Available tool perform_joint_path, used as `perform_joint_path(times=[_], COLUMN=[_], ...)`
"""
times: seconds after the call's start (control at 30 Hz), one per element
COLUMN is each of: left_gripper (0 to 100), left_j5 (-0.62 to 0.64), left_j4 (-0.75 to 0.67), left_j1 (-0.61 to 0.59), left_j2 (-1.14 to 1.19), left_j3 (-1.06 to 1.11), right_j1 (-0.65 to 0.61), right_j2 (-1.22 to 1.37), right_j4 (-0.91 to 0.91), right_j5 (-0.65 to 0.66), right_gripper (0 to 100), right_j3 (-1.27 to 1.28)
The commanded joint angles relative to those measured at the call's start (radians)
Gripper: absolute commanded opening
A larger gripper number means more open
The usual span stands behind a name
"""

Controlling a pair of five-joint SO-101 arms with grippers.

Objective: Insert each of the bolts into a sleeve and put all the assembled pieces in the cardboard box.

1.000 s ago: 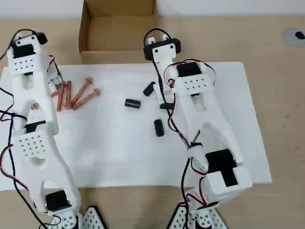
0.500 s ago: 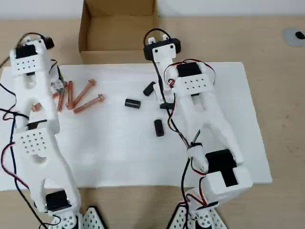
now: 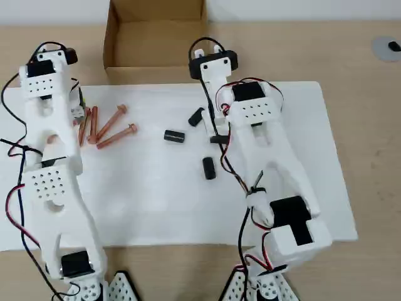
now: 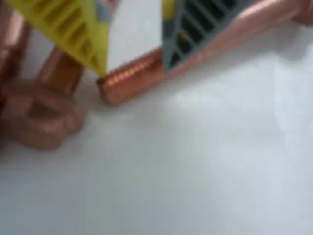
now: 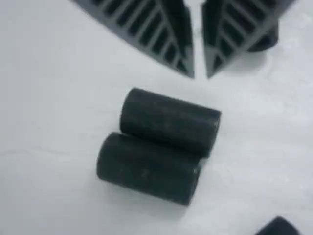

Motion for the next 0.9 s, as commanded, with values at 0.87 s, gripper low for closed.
perform_joint_path(times=[0.87], left_gripper=[9], left_j5=[-0.037], left_j4=[-0.005], left_j1=[0.098], left_j2=[-0.007], left_j3=[-0.020], right_j1=[-0.008], right_j2=[0.085], right_j4=[-0.014], right_j5=[-0.002], right_gripper=[1.1], right_j3=[-0.059])
